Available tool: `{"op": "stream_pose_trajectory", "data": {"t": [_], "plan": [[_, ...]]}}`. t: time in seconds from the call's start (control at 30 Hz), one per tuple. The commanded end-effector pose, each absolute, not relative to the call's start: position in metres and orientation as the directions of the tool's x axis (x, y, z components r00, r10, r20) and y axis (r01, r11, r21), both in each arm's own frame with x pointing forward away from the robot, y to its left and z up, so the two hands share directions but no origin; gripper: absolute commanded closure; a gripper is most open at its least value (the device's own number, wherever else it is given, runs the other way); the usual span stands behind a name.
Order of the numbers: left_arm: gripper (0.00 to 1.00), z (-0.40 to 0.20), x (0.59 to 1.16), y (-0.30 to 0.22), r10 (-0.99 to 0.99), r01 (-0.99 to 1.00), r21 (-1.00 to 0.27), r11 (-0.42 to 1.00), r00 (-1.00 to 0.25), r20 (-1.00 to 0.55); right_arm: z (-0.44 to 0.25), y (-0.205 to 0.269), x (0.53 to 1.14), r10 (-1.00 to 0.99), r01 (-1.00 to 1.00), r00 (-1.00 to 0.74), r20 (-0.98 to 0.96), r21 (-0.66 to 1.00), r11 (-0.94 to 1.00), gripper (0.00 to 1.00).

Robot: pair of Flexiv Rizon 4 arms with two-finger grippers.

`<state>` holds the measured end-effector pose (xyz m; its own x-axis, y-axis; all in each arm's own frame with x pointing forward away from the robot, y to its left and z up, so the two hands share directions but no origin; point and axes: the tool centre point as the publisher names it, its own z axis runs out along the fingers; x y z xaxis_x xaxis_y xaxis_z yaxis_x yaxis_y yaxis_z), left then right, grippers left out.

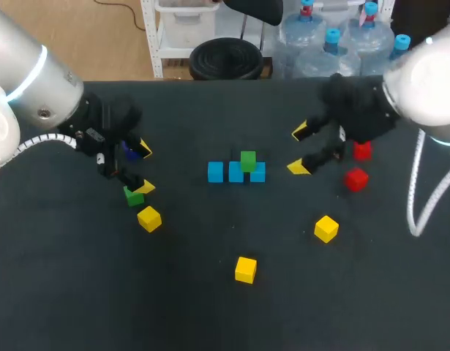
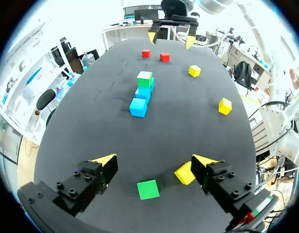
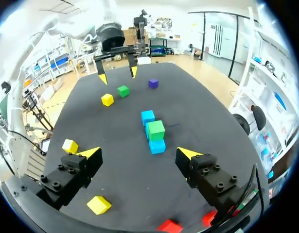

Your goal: Place the blue cubes, place green cubes on the blue cubes, place the yellow cubes on the green cubes, then place the red cubes on the yellow cubes, and place purple cube on the red cubes.

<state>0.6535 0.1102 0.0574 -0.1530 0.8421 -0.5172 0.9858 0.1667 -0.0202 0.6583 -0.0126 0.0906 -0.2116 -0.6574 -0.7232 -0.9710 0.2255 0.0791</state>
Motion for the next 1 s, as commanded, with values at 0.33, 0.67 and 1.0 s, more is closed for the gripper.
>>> {"op": "stream_pose_trajectory", "data": {"t": [0.33,0.67,1.0], "plan": [[0.0,0.057,0.654,0.111,0.84,0.986,-0.019,0.164,-0.149,-0.521,0.104,-0.027,0.627,-0.623,-0.96,-0.244,-0.743,0.094,0.263,0.0],[0.0,0.057,0.654,0.111,0.84,0.986,-0.019,0.164,-0.149,-0.521,0.104,-0.027,0.627,-0.623,-0.96,-0.244,-0.743,0.094,0.263,0.0],[0.0,0.05,0.631,0.157,0.862,0.985,0.011,0.173,-0.146,-0.486,0.104,-0.027,0.627,-0.623,-0.96,-0.244,-0.743,0.094,0.263,0.0]]}}
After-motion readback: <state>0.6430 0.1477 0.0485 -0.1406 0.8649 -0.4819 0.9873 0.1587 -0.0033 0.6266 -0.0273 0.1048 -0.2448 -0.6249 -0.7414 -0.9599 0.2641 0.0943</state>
